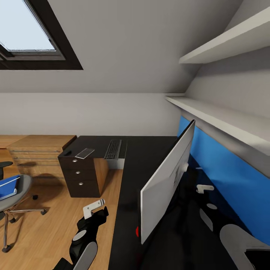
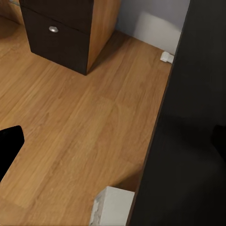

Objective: In the bedroom, organize the workspace by keeping the computer under the desk, ensuring the monitor is on the desk, placing the keyboard on the desk next to the monitor, placing the mouse on the desk next to the keyboard, moving the folder from the swivel chair onto the desk next to the mouse, stacking the notebook on top of the folder with the pen on top of the notebook, and positioning the swivel chair next to the desk.

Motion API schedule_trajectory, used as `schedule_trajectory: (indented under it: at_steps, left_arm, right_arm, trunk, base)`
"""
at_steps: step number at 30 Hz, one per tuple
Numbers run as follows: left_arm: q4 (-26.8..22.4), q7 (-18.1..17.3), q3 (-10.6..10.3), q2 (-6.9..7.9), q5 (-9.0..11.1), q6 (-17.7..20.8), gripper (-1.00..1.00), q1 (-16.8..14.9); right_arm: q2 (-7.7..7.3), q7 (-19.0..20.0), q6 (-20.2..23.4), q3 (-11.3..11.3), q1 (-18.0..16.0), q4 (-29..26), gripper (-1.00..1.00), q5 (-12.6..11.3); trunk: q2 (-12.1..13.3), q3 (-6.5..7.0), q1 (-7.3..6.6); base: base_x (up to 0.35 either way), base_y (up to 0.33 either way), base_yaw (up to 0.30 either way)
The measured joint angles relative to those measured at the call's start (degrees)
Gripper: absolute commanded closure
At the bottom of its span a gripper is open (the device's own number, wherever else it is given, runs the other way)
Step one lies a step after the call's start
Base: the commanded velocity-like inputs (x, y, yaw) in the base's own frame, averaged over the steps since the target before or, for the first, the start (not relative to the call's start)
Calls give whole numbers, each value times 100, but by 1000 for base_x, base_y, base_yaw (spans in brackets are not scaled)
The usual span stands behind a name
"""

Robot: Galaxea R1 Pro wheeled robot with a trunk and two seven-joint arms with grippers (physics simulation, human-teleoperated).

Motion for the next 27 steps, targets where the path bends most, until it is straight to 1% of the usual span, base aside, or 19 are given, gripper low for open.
schedule_trajectory:
  at_steps: [27]
  left_arm:
    - [0,0,0,0,-2,-1,-100,2]
  right_arm:
    - [0,29,-13,-6,0,-10,100,-7]
  trunk:
    - [0,0,0]
  base:
    - [0,0,0]
